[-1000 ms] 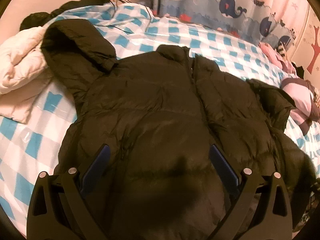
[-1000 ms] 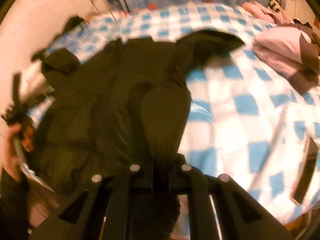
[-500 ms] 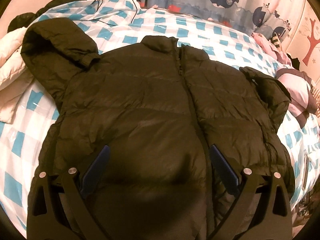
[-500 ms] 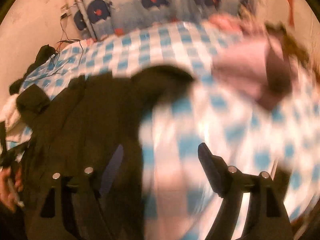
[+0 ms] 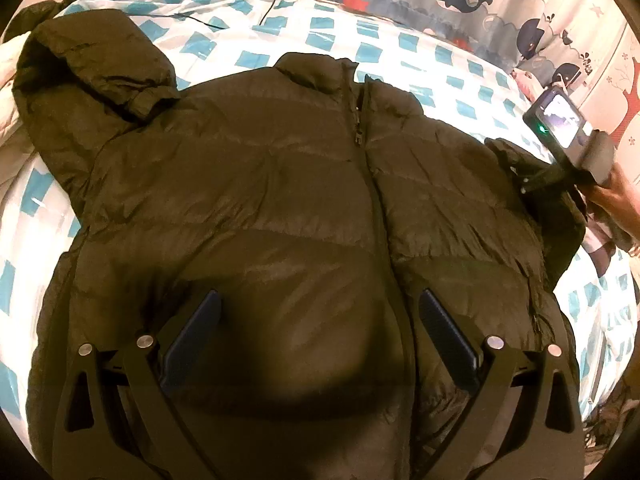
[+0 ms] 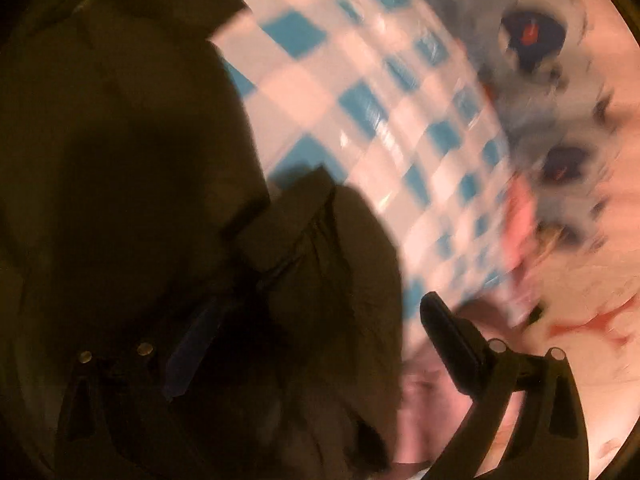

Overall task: Fold large clothes
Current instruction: 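Grasp the jacket sleeve cuff with the right tool and lift it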

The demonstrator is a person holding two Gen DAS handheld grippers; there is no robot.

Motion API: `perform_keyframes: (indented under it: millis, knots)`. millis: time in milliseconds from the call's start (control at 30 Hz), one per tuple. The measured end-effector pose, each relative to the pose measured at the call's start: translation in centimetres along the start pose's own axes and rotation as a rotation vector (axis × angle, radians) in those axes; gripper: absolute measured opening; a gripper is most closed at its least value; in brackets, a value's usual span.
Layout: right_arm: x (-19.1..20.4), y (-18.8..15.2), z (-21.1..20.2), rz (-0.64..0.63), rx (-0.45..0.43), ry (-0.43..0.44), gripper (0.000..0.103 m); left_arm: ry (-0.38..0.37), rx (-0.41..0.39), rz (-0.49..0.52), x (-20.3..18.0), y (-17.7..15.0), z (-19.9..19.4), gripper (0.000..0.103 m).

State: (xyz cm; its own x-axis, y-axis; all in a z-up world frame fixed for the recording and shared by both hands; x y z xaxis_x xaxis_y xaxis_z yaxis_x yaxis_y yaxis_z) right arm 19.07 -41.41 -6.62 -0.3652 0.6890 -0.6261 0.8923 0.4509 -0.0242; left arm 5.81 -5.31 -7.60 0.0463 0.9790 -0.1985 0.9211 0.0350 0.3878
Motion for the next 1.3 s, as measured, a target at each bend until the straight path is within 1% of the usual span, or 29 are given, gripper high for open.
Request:
perform_keyframes:
  millis: [33,67,100,133,233,300,333,367,400,433,467,533,567,633,700,733,800,833,867,900,933,967,1033,1067,1167,1200,1233,1267,1300]
  knots:
    - [-2.0,0.1,1.0,0.122,0.009,0.093,0.028,0.004,0.000,0.000,0.0,0.1,0.1,0.095]
    - [-3.4,0.2,1.4,0.216,-0.010,0.168,0.026,0.009,0.002,-0.002,0.0,0.2,0.3,0.095]
    - [-5.8,-0.3,1.3,0.342,-0.065,0.246,0.013,0.013,0.004,-0.004,0.0,0.2,0.6,0.095]
    - [-8.4,-1.1,1.2,0.455,-0.117,0.297,0.009,0.020,0.008,-0.004,-0.1,0.2,0.9,0.095]
    - [-15.4,-4.1,0.2,0.708,-0.263,0.394,0.006,0.052,0.017,0.013,-0.6,-0.1,1.8,0.095]
    - [-22.3,-8.3,-1.4,0.918,-0.409,0.451,0.006,0.082,0.013,0.031,-1.1,-0.2,2.3,0.095]
    - [-25.5,-10.9,-2.6,1.009,-0.483,0.463,0.006,0.091,0.009,0.035,-1.3,-0.1,2.4,0.095]
    - [-27.8,-12.3,-3.3,1.067,-0.535,0.467,0.006,0.090,0.001,0.033,-1.5,0.0,2.5,0.095]
    - [-30.8,-15.1,-4.1,1.151,-0.608,0.470,0.006,0.084,-0.011,0.025,-1.6,0.1,2.5,0.095]
    - [-32.9,-16.9,-4.5,1.204,-0.652,0.470,0.006,0.076,-0.024,0.014,-1.7,0.4,2.5,0.095]
    - [-35.5,-19.8,-4.7,1.278,-0.717,0.474,0.006,0.070,-0.031,0.007,-1.7,0.5,2.5,0.095]
    - [-38.5,-23.9,-4.6,1.364,-0.777,0.455,0.005,0.033,-0.057,-0.020,-1.8,0.8,2.5,0.095]
    - [-40.0,-26.3,-3.4,1.413,-0.781,0.443,0.005,0.015,-0.068,-0.029,-1.7,0.9,2.4,0.095]
    - [-40.8,-28.8,-0.9,1.476,-0.760,0.445,0.006,-0.013,-0.093,-0.042,-1.9,0.9,2.4,0.095]
    - [-40.5,-31.6,3.3,1.572,-0.711,0.471,0.006,-0.014,-0.108,-0.042,-2.0,0.8,2.5,0.095]
    - [-39.8,-33.0,5.9,1.626,-0.675,0.486,0.006,-0.016,-0.109,-0.040,-2.2,0.8,2.6,0.095]
    - [-37.4,-36.2,11.3,1.745,-0.559,0.535,0.008,-0.010,-0.096,-0.020,-2.8,0.6,3.2,0.095]
    - [-36.3,-37.7,13.3,1.798,-0.524,0.556,0.028,0.002,-0.091,-0.004,-3.1,0.5,3.4,0.095]
    - [-35.0,-39.4,15.1,1.854,-0.506,0.583,0.042,0.014,-0.090,0.011,-3.4,0.4,3.5,0.095]
    - [-33.9,-40.8,16.1,1.903,-0.510,0.611,0.052,0.029,-0.093,0.021,-3.6,0.3,3.6,0.095]
    - [-33.3,-42.1,16.6,1.940,-0.554,0.659,0.052,0.035,-0.091,0.028,-3.8,0.2,3.6,0.095]
    - [-32.9,-42.9,16.8,1.964,-0.571,0.685,0.052,0.034,-0.089,0.029,-3.9,0.3,3.5,0.095]
    - [-32.8,-44.0,15.3,1.990,-0.610,0.705,0.057,0.023,-0.088,0.023,-3.9,0.3,3.3,0.095]
    - [-32.8,-44.6,14.1,2.001,-0.628,0.692,0.060,0.020,-0.085,0.021,-3.8,0.3,3.2,0.095]
    - [-33.3,-46.0,10.1,1.995,-0.697,0.588,0.070,0.021,-0.088,0.019,-3.5,0.4,2.7,0.095]
    - [-33.5,-46.8,8.8,2.002,-0.723,0.555,0.079,0.036,-0.098,0.025,-3.3,0.6,2.2,0.095]
    - [-33.7,-47.5,8.0,2.018,-0.707,0.534,0.080,0.064,-0.114,0.048,-3.2,0.9,1.6,0.095]
    - [-33.5,-48.2,7.4,2.029,-0.699,0.541,0.080,0.097,-0.133,0.073,-3.0,1.3,1.0,0.095]
    - [-33.0,-48.6,6.3,2.027,-0.736,0.573,0.080,0.163,-0.174,0.112,-2.6,2.1,-0.1,0.095]
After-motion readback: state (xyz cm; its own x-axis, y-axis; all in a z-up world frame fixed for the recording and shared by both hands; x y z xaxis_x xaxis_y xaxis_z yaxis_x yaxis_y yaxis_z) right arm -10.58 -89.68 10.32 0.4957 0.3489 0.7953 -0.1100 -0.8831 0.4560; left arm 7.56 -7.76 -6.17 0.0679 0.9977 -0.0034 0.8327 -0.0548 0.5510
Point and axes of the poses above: each gripper's, at about its wrist camera, not at the fingertips, and z roughly the way its jaws point, x to its left, y to its top, the point moved 4 cm from there along z, roughly the way its jaws point, and after that the axes turned 7 degrees about x, right-handed, at the moved point
